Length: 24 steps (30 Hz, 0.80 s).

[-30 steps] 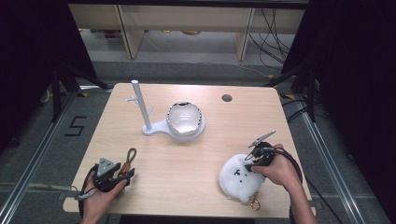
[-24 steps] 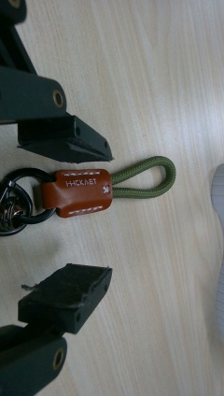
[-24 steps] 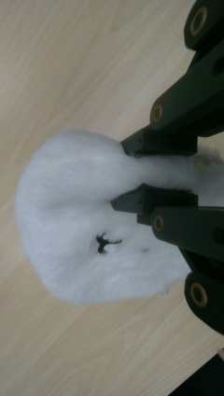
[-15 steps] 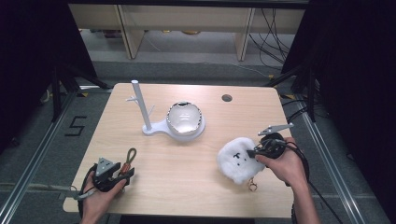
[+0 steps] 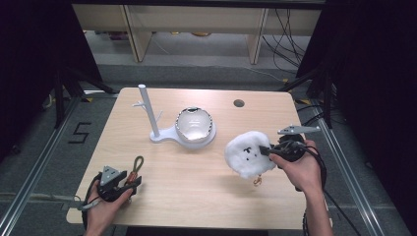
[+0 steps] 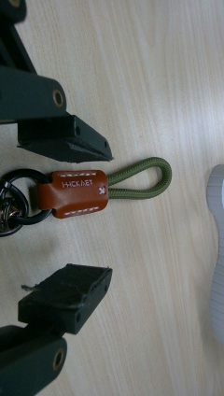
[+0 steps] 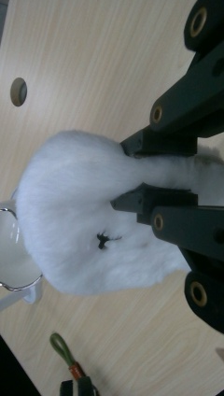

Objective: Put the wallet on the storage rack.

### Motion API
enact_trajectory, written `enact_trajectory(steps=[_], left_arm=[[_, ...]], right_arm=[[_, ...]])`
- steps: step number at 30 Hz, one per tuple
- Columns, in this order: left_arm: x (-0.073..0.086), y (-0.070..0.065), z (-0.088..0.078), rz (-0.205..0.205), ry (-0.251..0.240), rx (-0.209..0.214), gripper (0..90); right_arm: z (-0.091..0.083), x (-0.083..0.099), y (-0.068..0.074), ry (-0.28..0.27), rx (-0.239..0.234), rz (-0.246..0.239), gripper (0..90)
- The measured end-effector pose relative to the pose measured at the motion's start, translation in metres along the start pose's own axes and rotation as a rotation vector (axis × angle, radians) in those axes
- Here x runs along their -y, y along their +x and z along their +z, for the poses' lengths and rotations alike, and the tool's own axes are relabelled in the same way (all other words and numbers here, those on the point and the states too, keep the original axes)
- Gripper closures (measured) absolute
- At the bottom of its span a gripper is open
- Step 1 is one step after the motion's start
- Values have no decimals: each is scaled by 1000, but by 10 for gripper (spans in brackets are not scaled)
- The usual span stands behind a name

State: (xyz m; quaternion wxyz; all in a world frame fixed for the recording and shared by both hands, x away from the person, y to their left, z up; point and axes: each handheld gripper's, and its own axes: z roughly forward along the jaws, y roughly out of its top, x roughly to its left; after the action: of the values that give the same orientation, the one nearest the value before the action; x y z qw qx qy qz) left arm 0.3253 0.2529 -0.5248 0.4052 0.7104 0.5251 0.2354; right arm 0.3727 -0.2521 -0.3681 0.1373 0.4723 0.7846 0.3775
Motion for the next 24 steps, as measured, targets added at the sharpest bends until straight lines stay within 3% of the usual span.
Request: enact_trajectory(steps=[2, 5, 7, 8, 9, 12, 14, 18, 21, 24], left_arm=[[0, 0, 0, -1, -2, 0, 365], [0, 0, 0, -2, -8, 4, 365], [0, 0, 0, -3, -6, 1, 365], [0, 0, 0, -5, -6, 1, 365], [0, 0, 0, -5, -6, 1, 365], [0, 0, 0, 0, -9, 3, 365], [0, -1, 0, 3, -10, 5, 365], [0, -1, 0, 4, -11, 5, 365], [0, 0, 0, 0, -9, 1, 365], [0, -1, 0, 1, -7, -4, 365]], right_arm=[[0, -1, 1, -24, -7, 17, 783], [-1, -2, -2, -55, 6, -13, 783], [0, -3, -1, -64, 11, -3, 783], [-1, -2, 1, -55, 11, 35, 783], [-1, -3, -1, -67, 9, 3, 783], [-1, -2, -2, -82, 18, 2, 783], [0, -2, 1, -87, -1, 54, 783], [2, -3, -3, -125, 3, 24, 783], [2, -4, 0, -141, 3, 57, 782], [2, -7, -1, -162, 24, 25, 782]])
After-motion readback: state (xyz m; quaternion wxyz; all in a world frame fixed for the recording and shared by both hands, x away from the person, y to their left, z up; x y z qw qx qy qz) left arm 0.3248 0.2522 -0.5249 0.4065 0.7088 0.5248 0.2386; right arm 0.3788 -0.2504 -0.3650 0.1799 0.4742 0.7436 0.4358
